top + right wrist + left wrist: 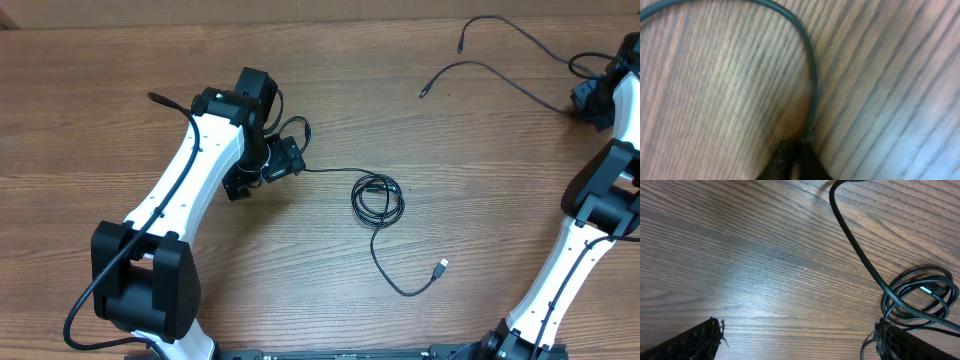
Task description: Untangle cables
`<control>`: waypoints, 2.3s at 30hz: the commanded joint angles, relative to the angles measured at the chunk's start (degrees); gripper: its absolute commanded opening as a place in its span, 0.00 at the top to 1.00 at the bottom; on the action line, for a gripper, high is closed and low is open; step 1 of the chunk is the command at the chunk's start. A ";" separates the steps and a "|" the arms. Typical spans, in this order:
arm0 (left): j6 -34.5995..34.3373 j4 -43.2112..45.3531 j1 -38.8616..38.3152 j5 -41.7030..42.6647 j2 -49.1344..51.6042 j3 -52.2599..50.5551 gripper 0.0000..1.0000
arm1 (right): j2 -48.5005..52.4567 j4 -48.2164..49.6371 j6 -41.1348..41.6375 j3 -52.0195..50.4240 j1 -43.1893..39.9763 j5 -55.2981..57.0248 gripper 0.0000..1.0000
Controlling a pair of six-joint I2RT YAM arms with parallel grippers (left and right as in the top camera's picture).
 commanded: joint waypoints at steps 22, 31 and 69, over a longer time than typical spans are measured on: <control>1.27 0.00 -0.35 0.39 -0.57 -0.11 0.01 | 2.84 -13.57 0.22 36.85 -0.09 -13.00 0.32; 1.27 0.00 -0.37 0.39 -0.57 -0.11 0.01 | 2.84 -13.66 0.28 18.88 3.41 4.44 0.34; 1.27 0.00 -0.37 0.39 -0.57 -0.11 0.01 | 8.55 3.78 -7.52 10.62 2.27 -10.86 0.96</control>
